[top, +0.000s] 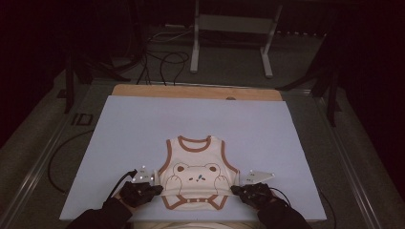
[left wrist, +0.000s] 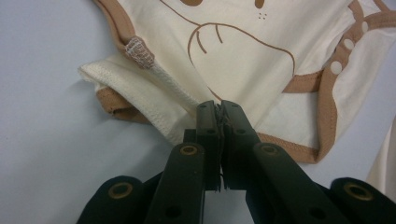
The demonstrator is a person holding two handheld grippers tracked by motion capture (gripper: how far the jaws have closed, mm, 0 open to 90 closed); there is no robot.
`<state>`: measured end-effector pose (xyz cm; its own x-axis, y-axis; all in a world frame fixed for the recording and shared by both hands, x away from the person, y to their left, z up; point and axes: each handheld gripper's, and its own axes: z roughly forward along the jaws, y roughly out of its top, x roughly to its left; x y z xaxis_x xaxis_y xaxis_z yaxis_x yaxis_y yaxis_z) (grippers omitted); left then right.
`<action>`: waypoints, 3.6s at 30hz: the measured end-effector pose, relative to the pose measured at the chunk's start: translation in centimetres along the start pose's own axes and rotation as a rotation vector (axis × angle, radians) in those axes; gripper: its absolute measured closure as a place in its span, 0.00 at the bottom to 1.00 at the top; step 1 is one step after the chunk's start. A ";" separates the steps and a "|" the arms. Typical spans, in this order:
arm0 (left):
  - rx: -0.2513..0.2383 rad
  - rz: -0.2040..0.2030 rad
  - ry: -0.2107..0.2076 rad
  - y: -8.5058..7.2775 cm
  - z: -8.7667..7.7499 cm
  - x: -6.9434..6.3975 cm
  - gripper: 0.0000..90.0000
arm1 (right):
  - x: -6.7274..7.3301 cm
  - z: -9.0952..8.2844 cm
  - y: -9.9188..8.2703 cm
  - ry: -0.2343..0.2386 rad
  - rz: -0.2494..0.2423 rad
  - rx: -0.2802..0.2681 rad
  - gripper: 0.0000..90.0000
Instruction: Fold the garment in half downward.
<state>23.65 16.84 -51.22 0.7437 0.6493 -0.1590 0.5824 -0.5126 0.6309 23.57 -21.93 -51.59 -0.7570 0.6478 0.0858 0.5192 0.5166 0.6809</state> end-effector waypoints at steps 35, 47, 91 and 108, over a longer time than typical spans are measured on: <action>-0.107 0.092 0.047 3.7 -4.2 1.4 0.17 | -0.8 -4.2 4.8 -0.042 -0.077 -0.178 0.25; -0.160 0.173 0.010 5.7 -4.8 2.1 0.01 | -2.1 -4.2 7.3 -0.029 -0.090 -0.243 0.11; -0.119 0.216 -0.070 10.2 0.0 6.3 0.00 | -7.1 0.8 11.5 0.026 -0.052 -0.216 0.11; -0.069 0.180 -0.030 10.6 3.8 8.8 0.05 | -9.4 4.3 10.9 0.017 -0.035 -0.170 0.11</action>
<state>37.65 14.99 -48.84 0.8436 0.5335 -0.0609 0.4165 -0.5786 0.7013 38.02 -19.98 -48.14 -0.7805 0.6211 0.0713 0.4190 0.4351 0.7969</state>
